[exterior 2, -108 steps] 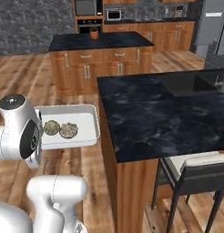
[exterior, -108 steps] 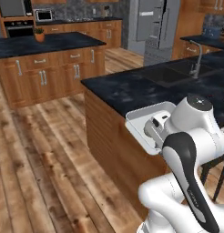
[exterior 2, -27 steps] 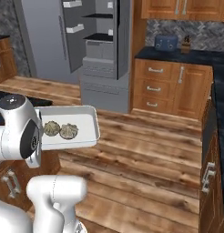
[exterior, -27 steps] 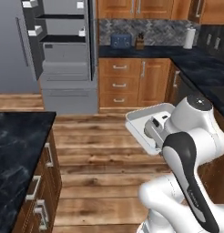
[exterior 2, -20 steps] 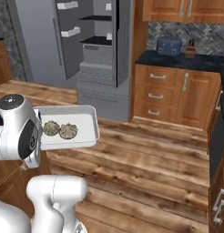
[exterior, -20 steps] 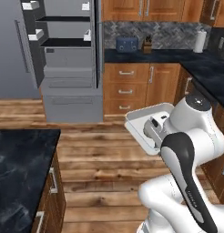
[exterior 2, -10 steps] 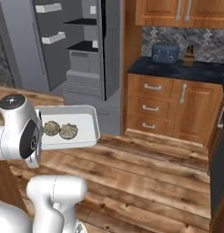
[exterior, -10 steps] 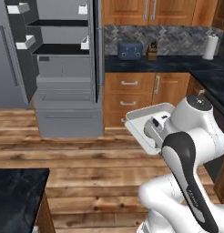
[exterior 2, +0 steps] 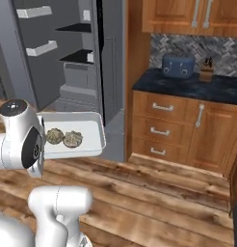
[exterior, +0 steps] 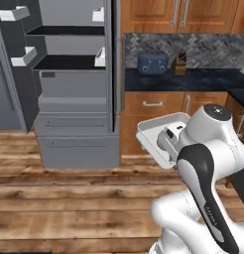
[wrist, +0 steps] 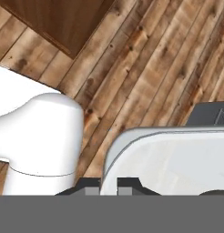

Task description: Place two dumplings into each of the tupperware containers and then place the containers in the fridge.

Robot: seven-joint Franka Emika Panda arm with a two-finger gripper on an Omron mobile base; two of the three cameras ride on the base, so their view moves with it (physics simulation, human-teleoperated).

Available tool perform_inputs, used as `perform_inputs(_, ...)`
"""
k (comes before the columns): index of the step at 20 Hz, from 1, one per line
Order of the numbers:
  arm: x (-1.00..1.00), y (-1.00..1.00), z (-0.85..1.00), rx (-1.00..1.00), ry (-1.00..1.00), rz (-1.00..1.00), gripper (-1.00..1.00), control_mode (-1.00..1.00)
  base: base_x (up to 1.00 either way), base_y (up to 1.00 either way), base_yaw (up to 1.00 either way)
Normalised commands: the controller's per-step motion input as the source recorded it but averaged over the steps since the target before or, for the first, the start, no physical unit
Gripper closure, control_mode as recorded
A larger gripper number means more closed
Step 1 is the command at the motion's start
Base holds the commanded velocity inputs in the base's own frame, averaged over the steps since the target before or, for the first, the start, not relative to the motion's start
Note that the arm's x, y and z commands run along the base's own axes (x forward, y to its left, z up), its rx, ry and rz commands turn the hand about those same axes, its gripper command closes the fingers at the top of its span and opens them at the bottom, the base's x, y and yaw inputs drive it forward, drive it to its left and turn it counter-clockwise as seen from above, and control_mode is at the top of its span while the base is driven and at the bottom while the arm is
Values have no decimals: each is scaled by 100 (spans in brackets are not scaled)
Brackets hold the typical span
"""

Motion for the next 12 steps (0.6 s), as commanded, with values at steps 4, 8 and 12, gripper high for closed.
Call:
perform_inputs(4, 0, 0, 0, 0, 0, 0, 100, 100, 100, 31, 16)
perform_inputs(8, 0, 0, 0, 0, 0, 0, 100, 100, 78, 26, 24)
perform_inputs(12, 0, 0, 0, 0, 0, 0, 100, 100, 49, 27, 33)
